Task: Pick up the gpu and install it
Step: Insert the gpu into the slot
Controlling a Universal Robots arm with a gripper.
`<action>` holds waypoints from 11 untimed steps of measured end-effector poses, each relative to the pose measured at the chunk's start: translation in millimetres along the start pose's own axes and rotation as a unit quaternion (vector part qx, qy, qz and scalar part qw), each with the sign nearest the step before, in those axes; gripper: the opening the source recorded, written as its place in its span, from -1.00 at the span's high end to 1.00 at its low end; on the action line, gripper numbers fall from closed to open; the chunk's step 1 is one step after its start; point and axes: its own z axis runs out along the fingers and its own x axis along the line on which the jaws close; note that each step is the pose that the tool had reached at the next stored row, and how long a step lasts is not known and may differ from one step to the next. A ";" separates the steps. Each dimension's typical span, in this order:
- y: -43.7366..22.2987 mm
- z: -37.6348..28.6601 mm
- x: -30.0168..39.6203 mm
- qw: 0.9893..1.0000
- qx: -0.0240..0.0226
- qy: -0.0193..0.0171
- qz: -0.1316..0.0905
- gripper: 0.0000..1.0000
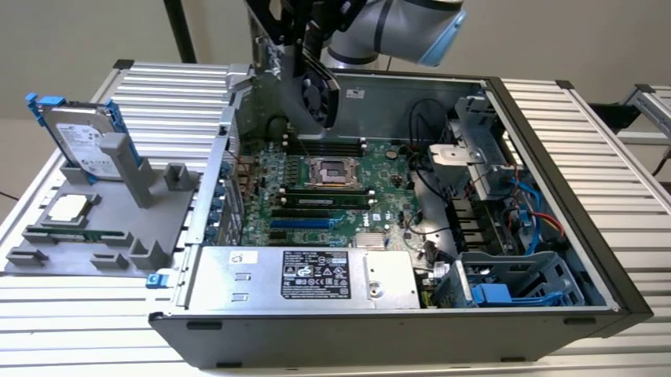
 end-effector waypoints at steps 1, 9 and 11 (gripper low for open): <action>0.0 0.0 0.0 1.000 0.000 0.000 -0.002 1.00; 0.0 0.0 0.0 1.000 0.000 0.003 -0.021 1.00; 0.0 0.0 0.0 1.000 0.001 0.004 -0.026 1.00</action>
